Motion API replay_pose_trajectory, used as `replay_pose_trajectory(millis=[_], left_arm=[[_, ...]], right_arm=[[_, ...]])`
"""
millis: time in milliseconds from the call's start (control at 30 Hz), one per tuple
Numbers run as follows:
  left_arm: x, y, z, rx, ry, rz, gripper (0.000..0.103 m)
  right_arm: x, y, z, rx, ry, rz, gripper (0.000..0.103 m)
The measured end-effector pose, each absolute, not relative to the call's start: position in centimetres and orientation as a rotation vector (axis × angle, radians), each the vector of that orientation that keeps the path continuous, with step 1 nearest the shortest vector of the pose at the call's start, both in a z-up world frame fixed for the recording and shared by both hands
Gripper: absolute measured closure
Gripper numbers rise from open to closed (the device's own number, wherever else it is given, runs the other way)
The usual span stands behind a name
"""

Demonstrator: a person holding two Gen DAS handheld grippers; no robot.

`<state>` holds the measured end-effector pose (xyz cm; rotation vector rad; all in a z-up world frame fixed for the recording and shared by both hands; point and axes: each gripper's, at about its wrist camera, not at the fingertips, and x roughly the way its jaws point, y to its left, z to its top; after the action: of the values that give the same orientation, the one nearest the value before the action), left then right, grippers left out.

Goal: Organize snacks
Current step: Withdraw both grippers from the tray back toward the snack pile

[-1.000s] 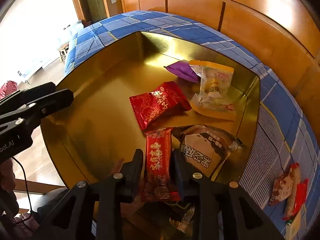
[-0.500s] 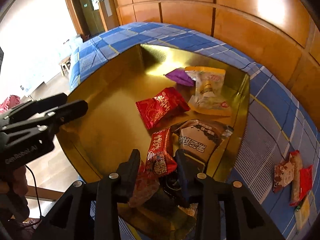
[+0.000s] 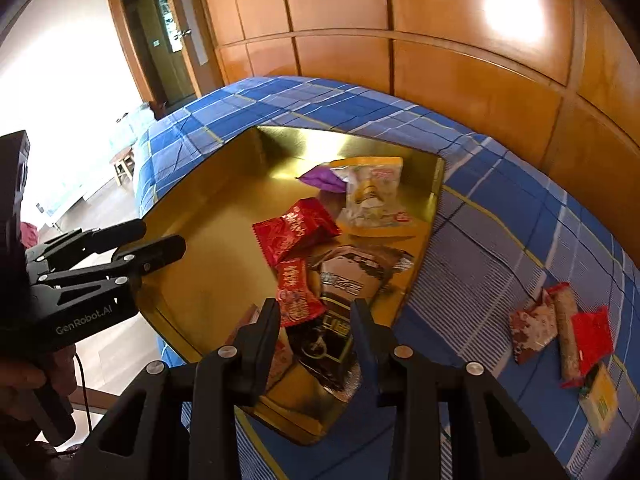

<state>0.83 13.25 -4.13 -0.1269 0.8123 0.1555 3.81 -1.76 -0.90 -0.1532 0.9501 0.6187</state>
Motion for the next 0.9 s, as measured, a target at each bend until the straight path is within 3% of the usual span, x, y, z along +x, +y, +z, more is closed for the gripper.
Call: replay_pose_trajectory(millis=[900], left_arm=[[1.1, 8.5, -3.3, -0.018, 0.809, 0.049, 0.043]], right_arm=[[4.9, -18.1, 0.1, -0.108, 0.922, 0.288, 0.066]])
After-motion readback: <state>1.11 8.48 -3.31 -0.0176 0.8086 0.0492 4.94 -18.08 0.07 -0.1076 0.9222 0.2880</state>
